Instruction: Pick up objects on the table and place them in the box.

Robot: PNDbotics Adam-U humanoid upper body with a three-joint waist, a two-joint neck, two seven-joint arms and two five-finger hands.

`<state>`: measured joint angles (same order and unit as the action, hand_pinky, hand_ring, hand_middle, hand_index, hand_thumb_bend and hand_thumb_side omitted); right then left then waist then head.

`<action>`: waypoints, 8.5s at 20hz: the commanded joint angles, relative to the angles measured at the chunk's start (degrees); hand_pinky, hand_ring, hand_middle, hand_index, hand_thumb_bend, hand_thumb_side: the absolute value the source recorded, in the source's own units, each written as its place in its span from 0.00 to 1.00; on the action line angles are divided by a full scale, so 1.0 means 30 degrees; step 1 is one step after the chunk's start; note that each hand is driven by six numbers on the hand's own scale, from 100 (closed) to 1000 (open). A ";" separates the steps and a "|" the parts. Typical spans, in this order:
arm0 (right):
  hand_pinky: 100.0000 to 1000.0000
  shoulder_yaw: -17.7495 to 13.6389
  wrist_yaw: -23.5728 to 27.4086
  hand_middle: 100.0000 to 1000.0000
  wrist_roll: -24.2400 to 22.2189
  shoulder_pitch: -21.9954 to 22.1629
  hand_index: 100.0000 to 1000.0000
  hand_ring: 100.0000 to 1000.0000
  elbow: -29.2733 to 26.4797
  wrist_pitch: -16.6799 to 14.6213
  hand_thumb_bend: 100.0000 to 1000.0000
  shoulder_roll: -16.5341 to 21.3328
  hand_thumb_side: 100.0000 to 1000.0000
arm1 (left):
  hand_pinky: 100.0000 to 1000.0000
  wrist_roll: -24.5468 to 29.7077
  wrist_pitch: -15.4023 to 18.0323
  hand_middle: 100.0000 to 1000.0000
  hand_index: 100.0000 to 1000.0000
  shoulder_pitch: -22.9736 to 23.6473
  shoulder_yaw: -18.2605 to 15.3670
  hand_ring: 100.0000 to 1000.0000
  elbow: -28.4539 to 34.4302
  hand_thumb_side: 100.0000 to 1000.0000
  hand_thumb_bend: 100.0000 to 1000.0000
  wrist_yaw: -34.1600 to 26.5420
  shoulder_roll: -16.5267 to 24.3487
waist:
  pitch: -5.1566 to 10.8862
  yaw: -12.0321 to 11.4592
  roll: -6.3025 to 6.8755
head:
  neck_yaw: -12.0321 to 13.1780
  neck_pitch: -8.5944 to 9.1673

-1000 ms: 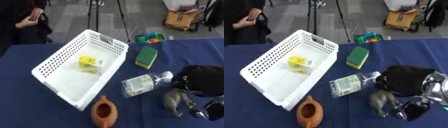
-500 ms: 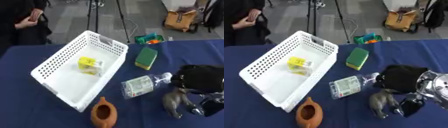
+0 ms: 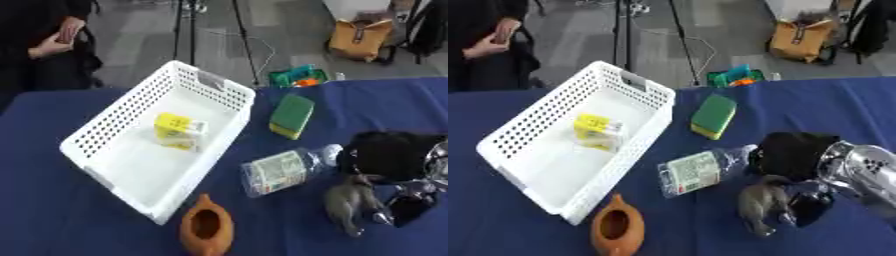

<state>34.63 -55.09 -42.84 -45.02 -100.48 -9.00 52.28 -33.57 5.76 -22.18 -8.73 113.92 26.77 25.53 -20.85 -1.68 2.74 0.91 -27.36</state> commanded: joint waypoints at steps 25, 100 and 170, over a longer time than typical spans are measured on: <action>1.00 -0.0337 -0.2278 0.90 -0.0400 0.0295 0.92 0.96 0.0283 -0.1143 0.34 0.0629 0.38 | 0.54 -0.0010 -0.0014 0.71 0.77 -0.0351 -0.0084 0.63 0.0222 0.92 0.00 0.0094 0.0233 | 0.0211 -0.0188 -0.0134 | -0.0130 0.0374; 1.00 -0.0722 0.0172 0.34 0.1421 -0.0699 0.34 0.84 -0.3232 0.0261 0.03 0.1594 0.39 | 0.54 -0.0289 -0.0249 0.71 0.77 -0.0314 -0.0282 0.63 0.0222 0.91 0.00 0.0241 0.0505 | 0.0852 0.0149 -0.0290 | -0.0062 0.0331; 1.00 -0.4835 -1.1007 0.20 0.8553 -1.0896 0.32 0.80 1.2049 0.1573 0.04 -1.0475 0.40 | 0.54 0.0318 0.0451 0.72 0.77 -0.2602 0.0377 0.63 0.0222 0.92 0.00 -0.0854 -0.1368 | -0.0236 -0.4906 -0.0430 | -0.5927 0.2238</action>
<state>21.54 -85.55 -19.09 -75.94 -65.59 -4.94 21.45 -32.59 6.85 -29.22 -7.46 113.80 24.54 20.88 -22.77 -16.34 1.28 -16.13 -21.63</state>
